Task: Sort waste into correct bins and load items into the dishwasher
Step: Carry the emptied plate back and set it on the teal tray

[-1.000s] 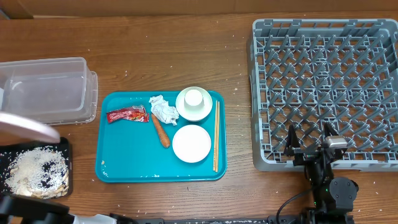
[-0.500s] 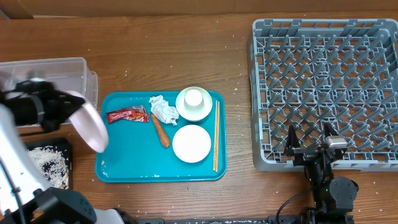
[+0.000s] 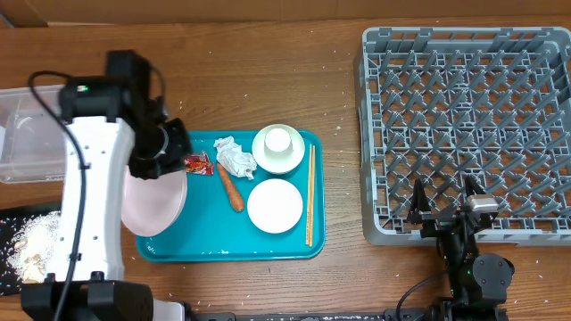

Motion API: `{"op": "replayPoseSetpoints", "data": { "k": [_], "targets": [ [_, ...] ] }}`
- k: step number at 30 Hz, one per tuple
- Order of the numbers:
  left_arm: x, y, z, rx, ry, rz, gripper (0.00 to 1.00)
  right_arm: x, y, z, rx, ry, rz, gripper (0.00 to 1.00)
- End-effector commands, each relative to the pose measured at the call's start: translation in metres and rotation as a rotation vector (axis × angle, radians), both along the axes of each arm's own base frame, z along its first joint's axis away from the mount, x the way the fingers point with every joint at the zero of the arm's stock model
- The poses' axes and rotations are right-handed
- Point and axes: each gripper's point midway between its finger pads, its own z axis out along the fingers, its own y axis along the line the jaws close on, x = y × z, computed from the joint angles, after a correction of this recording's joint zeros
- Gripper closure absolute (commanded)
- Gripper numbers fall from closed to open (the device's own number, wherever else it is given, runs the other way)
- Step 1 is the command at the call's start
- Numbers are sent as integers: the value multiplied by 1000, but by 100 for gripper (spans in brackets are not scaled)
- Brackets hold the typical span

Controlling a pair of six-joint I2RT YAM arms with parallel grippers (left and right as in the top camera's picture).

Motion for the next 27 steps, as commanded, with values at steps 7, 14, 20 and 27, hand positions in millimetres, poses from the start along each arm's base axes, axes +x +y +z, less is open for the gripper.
{"op": "replayPoseSetpoints", "data": {
  "k": [7,14,20,27],
  "targets": [
    [-11,-27,-52,62,50,-25,96,0,-1,-2,4,-4,-5,0],
    [-20,-49,-87,64,69,-63,96,0,-1,-2,4,-4,-5,0],
    [-26,-49,-112,94,83,-64,96,0,-1,-2,4,-4,-5,0],
    [-30,-33,-120,180,89,-58,93,0,-1,-2,4,-4,-5,0]
  ]
}}
